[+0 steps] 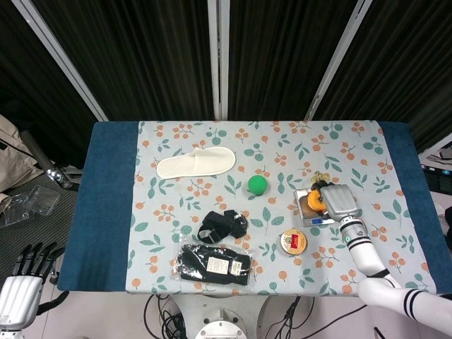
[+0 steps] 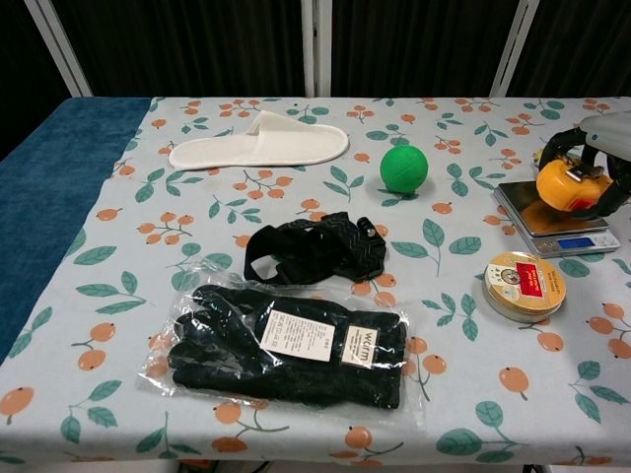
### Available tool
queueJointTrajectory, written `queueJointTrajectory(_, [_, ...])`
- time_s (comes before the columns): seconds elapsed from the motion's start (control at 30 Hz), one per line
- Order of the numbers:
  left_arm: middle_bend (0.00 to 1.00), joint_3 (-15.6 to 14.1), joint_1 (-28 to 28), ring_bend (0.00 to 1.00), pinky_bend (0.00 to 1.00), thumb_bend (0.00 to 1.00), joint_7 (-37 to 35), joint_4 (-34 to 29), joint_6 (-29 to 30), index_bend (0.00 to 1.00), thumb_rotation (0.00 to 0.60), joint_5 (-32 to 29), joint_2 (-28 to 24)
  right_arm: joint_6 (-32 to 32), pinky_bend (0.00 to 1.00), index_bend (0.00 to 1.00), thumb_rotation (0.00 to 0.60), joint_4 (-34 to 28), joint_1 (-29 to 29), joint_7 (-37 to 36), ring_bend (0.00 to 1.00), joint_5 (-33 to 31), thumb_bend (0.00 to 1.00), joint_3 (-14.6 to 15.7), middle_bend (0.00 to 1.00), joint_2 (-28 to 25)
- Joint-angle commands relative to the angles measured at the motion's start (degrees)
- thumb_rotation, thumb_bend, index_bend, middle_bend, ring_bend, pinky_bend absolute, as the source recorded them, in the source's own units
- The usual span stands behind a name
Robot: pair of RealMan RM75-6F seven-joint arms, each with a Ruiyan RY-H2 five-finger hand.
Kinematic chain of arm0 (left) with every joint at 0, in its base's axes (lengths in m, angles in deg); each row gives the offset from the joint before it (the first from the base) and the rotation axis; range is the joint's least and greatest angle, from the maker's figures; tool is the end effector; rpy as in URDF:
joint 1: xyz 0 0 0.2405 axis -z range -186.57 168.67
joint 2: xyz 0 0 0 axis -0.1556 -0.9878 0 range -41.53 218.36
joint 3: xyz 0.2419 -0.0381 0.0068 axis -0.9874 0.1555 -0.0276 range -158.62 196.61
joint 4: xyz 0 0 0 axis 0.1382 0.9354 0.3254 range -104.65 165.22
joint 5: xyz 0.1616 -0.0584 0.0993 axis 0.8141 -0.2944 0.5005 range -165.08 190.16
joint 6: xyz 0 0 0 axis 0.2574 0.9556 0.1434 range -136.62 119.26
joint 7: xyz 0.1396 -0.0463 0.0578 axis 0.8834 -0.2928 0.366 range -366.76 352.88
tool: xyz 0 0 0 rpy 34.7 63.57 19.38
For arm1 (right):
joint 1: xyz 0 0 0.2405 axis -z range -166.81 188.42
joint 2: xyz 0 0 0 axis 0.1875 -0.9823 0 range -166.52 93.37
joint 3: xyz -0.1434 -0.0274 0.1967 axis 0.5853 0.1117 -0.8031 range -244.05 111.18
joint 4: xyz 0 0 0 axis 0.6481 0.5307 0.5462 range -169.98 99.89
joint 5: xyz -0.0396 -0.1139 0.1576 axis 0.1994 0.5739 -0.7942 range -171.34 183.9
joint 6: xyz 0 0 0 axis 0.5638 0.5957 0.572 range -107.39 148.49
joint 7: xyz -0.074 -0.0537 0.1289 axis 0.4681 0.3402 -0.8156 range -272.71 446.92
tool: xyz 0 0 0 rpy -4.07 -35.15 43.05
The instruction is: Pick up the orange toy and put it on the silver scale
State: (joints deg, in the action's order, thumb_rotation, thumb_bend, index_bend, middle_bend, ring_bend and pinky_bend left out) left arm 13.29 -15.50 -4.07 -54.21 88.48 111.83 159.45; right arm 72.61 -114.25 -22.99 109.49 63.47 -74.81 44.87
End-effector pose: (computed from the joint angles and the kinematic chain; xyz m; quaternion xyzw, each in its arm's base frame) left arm -0.3011 0.1024 0.1332 -0.6231 -0.3667 -0.3811 0.5762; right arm -0.2533 -0.3429 0.0383 0.7062 -0.4124 0.2445 0.5211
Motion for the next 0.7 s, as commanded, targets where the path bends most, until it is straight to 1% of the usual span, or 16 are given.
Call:
queueJointTrajectory(0.03, [0.09,0.0,-0.1,0.0,0.02,0.1,-0.1,-0.1,0.2,0.16,0.6,0.0,-0.1,-0.4,0.4,0.31,0.6,-0.2,-0.1,-0.1,0.25,-0.3,0.06,0.2,0.32,-0.3])
queueJointTrajectory(0.13, [0.09,0.0,-0.1,0.0,0.02,0.1,-0.1,-0.1,0.2,0.16,0.6,0.0,-0.1,-0.7,0.31,0.24,0.6,-0.3,-0.2,-0.4,0.19,-0.5,0.03,0.3,0.26,-0.5])
queueJointTrajectory(0.3, [0.09,0.0,-0.1,0.0,0.02,0.1,-0.1,-0.1,0.2,0.16,0.6,0.0,-0.1,-1.2,0.25,0.16,0.6,-0.8,-0.3,-1.0,0.15,-0.9,0.03,0.6,0.2,-1.1])
queueJointTrajectory(0.43, [0.09,0.0,-0.1,0.0,0.02,0.1,0.0,-0.2,0.2,0.16,0.6,0.1,-0.2,0.8,0.2,0.13,0.6,-1.7,0.5,-2.3,0.11,0.6,0.03,0.6,0.17,-1.7])
queueJointTrajectory(0.53, [0.09,0.1,-0.2,0.0,0.02,0.1,0.0,-0.3,0.5,0.16,0.6,0.2,-0.3,5.4,0.16,0.13,0.6,-4.3,2.8,-4.7,0.08,4.3,0.03,0.9,0.16,-3.6])
queueJointTrajectory(0.63, [0.09,0.0,-0.3,0.0,0.02,0.1,0.0,-0.3,0.7,0.16,0.6,0.3,-0.3,12.9,0.12,0.13,0.6,-8.5,7.0,-7.7,0.05,9.9,0.03,2.3,0.15,-7.1])
queueJointTrajectory(0.7, [0.09,0.1,-0.4,0.0,0.02,0.1,-0.1,-0.2,0.8,0.16,0.6,0.2,-0.2,19.2,0.1,0.11,0.6,-10.5,10.9,-9.3,0.04,13.8,0.03,4.0,0.14,-9.5])
